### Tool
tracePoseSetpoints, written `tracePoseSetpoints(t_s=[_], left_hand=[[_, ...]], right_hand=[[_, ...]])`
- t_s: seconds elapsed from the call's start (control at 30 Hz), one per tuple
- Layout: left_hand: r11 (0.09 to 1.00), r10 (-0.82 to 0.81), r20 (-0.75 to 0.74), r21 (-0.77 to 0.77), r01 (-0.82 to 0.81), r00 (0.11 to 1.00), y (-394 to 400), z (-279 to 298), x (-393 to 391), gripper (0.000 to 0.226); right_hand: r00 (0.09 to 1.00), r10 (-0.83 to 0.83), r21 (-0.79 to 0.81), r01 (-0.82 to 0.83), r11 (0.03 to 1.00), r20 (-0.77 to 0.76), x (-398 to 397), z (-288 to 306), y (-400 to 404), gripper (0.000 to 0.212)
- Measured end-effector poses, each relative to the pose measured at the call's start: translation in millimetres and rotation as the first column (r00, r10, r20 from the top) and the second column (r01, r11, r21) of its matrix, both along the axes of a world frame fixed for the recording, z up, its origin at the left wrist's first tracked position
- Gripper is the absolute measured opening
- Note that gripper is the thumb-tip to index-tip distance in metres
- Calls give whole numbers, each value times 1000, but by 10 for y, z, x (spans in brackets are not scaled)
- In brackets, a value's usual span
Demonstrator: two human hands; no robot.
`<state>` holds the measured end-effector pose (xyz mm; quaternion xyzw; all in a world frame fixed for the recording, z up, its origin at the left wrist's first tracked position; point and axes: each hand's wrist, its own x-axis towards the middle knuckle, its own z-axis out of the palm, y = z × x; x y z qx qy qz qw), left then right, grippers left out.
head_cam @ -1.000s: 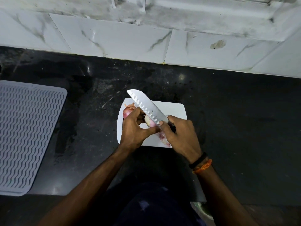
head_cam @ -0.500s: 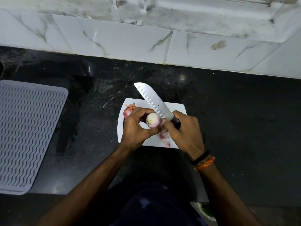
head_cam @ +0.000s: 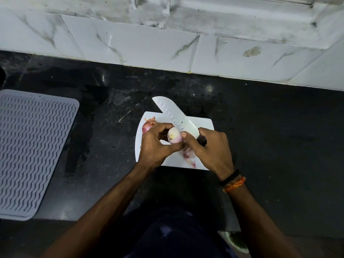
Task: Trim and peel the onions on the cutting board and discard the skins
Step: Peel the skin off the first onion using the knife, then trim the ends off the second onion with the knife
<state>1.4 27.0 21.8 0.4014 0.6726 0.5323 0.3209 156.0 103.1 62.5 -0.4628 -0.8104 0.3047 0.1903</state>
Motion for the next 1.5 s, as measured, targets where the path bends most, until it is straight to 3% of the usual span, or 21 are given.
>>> tracePoseSetpoints(t_s=[0.1,0.2,0.47,0.73,0.93,1.17,1.23,1.37,1.5], left_hand=[[1000,16,82,-1,-16,996,-13,-14,-10,51],[999,39,146,3,-40,989,-26,-17,-10,56],[1000,3,210,6,-4,978,-44,-4,-17,56],[1000,-8,282,3,8,959,-83,4,-41,53],[1000,-7,328,4,6,945,-94,4,-43,65],[998,-20,280,64,2,960,-90,21,-161,58],[997,-13,238,76,-5,971,-48,62,-224,54],[999,-39,14,29,39,999,136,207,-416,48],[990,-133,-252,-86,115,959,427,312,-662,44]], right_hand=[[994,-6,-138,-9,990,-111,66,4,30,35],[982,-87,-200,53,978,-165,136,-30,82,39],[986,-103,-215,73,974,-132,219,-18,165,38],[982,-152,-215,125,969,-112,279,-123,235,52],[983,-175,-284,155,946,-47,265,-200,279,47],[982,-160,-372,187,909,102,207,-450,298,21],[979,-171,-387,202,900,113,197,-503,305,23],[973,-200,-430,231,873,116,170,-556,312,25],[973,-211,-448,232,863,98,150,-571,315,28]])
